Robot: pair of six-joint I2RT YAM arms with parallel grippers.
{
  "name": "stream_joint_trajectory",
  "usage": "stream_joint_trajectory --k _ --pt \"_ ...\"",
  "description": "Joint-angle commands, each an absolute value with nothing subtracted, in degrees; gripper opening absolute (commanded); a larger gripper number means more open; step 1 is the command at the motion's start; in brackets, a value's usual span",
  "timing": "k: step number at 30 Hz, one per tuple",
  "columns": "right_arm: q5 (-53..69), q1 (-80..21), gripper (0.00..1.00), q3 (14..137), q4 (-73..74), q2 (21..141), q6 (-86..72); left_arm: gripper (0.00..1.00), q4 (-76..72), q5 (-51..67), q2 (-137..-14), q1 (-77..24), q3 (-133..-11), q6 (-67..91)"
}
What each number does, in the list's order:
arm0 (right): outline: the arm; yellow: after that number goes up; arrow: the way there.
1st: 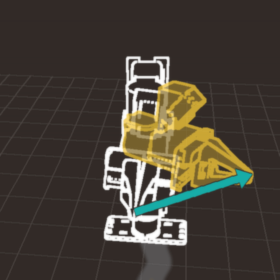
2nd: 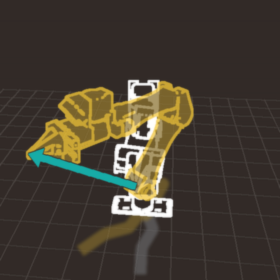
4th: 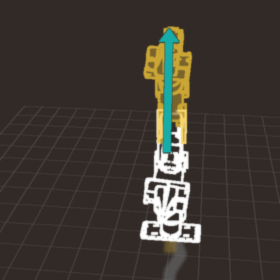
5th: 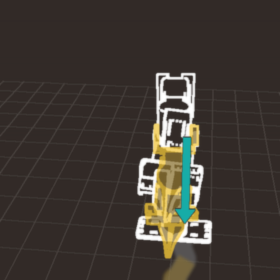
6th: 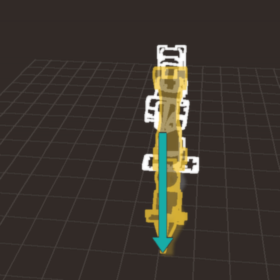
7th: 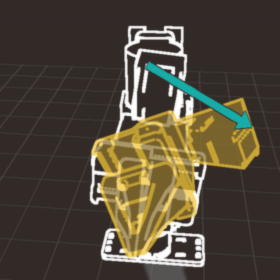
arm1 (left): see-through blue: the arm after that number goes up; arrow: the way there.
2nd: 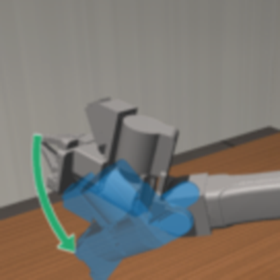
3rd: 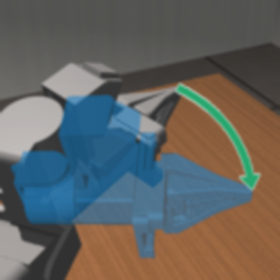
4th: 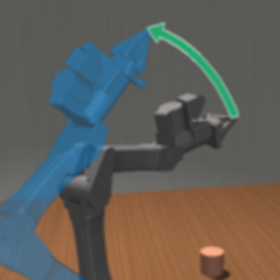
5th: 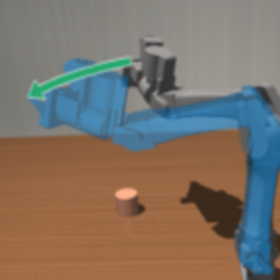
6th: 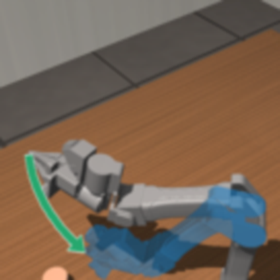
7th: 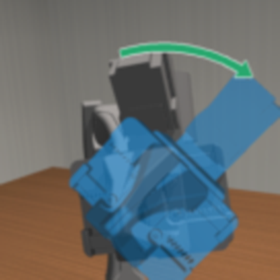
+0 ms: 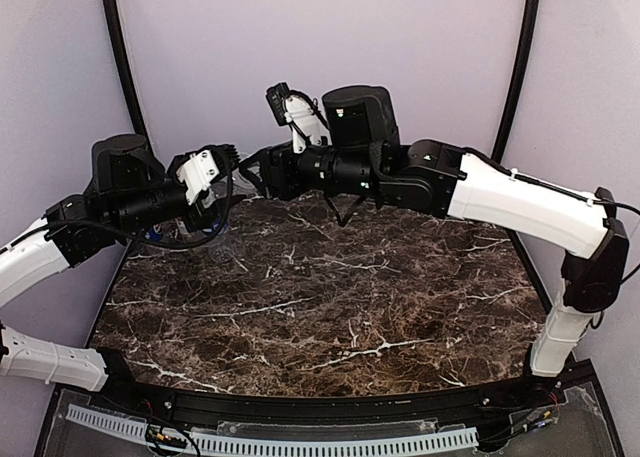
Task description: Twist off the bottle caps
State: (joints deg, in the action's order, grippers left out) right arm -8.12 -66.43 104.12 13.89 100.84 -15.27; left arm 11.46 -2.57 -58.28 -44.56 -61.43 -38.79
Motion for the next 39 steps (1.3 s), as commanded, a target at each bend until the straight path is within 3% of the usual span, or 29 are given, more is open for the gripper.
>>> stream_joint_trajectory --k 1,8,10,11,12,13,14,15,17,27,31,37,38,39 --pt "-7.1 -66.2 0.54 106.4 13.5 101.4 -16.0 0.45 11.4 -3.5 -58.2 -44.9 -60.7 -40.8" --pt "-2.8 -64.7 0.21 105.1 13.7 101.1 -17.7 0.44 10.6 -4.2 -58.2 -45.1 -60.5 -40.8" --pt "-1.8 -64.2 0.05 104.3 13.8 100.6 -18.0 0.45 10.2 -4.5 -58.2 -45.1 -60.2 -40.7" --pt "-1.4 -64.1 0.00 104.0 13.9 100.3 -17.9 0.52 10.1 -4.4 -58.1 -45.1 -60.1 -40.4" --pt "-0.8 -63.8 0.00 103.6 14.0 100.0 -18.0 0.60 10.0 -4.3 -58.0 -45.1 -59.9 -40.2" --pt "-0.3 -63.5 0.00 103.2 14.0 99.5 -18.2 0.79 10.1 -4.1 -57.8 -45.1 -59.6 -39.9" --pt "1.7 -63.1 0.00 102.5 14.1 98.9 -18.9 0.89 10.2 -4.0 -57.5 -45.1 -59.3 -40.1" --pt "3.3 -62.5 0.00 101.9 14.0 98.3 -19.7 0.96 10.7 -3.8 -57.0 -45.1 -58.5 -40.9" --pt "5.8 -61.5 0.00 100.1 13.4 96.4 -21.8 0.98 11.0 -5.0 -56.0 -45.1 -56.5 -43.2" --pt "16.3 -59.2 0.00 92.1 5.8 92.9 -30.0 0.98 13.7 -5.0 -56.1 -45.1 -55.1 -46.6" --pt "17.0 -59.2 0.00 90.6 4.1 92.5 -30.9 0.92 14.8 -3.5 -57.0 -45.1 -56.6 -44.9" --pt "17.0 -59.1 0.00 90.7 4.2 93.0 -31.2 0.70 14.1 -4.0 -57.9 -45.1 -56.7 -47.3" --pt "16.5 -59.0 0.06 90.5 4.5 92.8 -31.6 0.68 13.2 -5.0 -58.0 -45.1 -56.7 -48.0" --pt "15.5 -58.8 0.28 90.2 5.1 92.6 -32.3 0.66 12.4 -5.6 -57.8 -45.1 -56.6 -48.7"
